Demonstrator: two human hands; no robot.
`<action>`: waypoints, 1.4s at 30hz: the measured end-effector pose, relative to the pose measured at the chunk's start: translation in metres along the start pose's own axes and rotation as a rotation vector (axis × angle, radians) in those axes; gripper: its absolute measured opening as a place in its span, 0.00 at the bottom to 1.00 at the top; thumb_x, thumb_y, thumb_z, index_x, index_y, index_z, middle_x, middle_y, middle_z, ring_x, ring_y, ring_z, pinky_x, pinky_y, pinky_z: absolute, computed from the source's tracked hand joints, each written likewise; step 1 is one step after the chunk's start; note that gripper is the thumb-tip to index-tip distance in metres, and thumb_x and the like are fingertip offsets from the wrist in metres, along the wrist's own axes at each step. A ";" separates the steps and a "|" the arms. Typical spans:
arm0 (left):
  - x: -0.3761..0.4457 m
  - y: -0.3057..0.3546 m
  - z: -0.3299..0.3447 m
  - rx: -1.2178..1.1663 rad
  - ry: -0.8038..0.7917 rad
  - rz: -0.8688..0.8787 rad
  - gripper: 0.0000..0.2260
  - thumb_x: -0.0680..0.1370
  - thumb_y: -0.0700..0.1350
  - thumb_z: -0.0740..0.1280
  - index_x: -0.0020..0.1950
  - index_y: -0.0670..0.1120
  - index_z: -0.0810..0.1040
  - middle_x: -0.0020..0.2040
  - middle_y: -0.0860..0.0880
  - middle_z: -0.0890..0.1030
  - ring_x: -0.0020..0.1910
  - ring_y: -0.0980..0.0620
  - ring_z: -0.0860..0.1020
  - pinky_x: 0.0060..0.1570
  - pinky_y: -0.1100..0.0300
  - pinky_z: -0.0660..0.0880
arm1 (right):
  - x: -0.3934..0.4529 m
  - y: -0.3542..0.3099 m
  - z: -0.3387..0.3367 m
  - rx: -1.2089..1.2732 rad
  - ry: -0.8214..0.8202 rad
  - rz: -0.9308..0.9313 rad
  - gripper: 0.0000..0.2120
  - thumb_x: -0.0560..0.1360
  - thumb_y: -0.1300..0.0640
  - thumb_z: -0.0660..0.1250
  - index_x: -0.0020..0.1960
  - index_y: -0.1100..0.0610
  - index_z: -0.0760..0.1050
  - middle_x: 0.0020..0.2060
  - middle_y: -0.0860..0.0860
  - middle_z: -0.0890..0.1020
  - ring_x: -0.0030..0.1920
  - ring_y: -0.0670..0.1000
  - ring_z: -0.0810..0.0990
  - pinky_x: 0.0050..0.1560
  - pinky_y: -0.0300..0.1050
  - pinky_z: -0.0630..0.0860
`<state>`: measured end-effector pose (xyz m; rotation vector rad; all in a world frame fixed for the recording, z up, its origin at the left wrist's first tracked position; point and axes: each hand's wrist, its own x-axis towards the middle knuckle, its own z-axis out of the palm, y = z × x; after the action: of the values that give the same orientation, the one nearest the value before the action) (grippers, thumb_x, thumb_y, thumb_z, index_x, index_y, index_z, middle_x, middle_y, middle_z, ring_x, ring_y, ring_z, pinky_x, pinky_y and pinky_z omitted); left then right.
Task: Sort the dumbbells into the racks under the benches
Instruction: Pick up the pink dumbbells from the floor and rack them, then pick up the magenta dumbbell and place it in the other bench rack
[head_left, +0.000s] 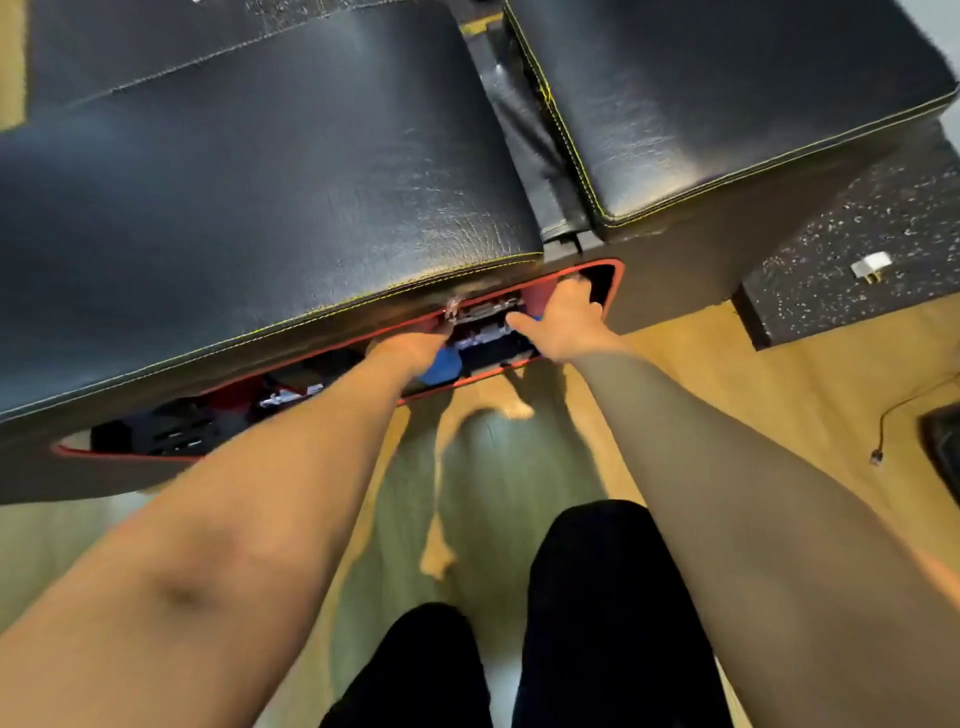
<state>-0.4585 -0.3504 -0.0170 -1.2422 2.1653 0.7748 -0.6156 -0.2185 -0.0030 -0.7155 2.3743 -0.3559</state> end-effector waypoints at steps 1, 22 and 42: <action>-0.018 0.003 -0.008 -0.046 0.018 -0.026 0.27 0.82 0.58 0.55 0.71 0.39 0.69 0.70 0.37 0.71 0.68 0.39 0.70 0.66 0.52 0.67 | -0.022 -0.001 -0.012 0.040 -0.047 0.007 0.44 0.75 0.39 0.65 0.78 0.61 0.49 0.76 0.58 0.57 0.72 0.67 0.59 0.70 0.57 0.60; -0.520 -0.103 -0.237 -0.446 0.376 0.100 0.12 0.77 0.49 0.67 0.59 0.48 0.78 0.56 0.49 0.79 0.56 0.51 0.77 0.59 0.58 0.71 | -0.421 -0.242 -0.194 0.106 -0.315 -0.516 0.04 0.76 0.52 0.66 0.50 0.51 0.75 0.50 0.51 0.79 0.39 0.43 0.72 0.46 0.40 0.67; -0.623 -0.467 -0.275 -0.835 0.504 -0.048 0.10 0.78 0.47 0.67 0.58 0.48 0.78 0.56 0.52 0.78 0.52 0.55 0.77 0.54 0.61 0.72 | -0.550 -0.532 0.030 0.156 -0.315 -0.540 0.20 0.77 0.44 0.64 0.66 0.46 0.66 0.55 0.43 0.75 0.53 0.43 0.75 0.47 0.36 0.69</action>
<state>0.1874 -0.3724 0.4972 -2.0659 2.2274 1.5782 -0.0207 -0.3405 0.4633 -1.2359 1.8115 -0.5963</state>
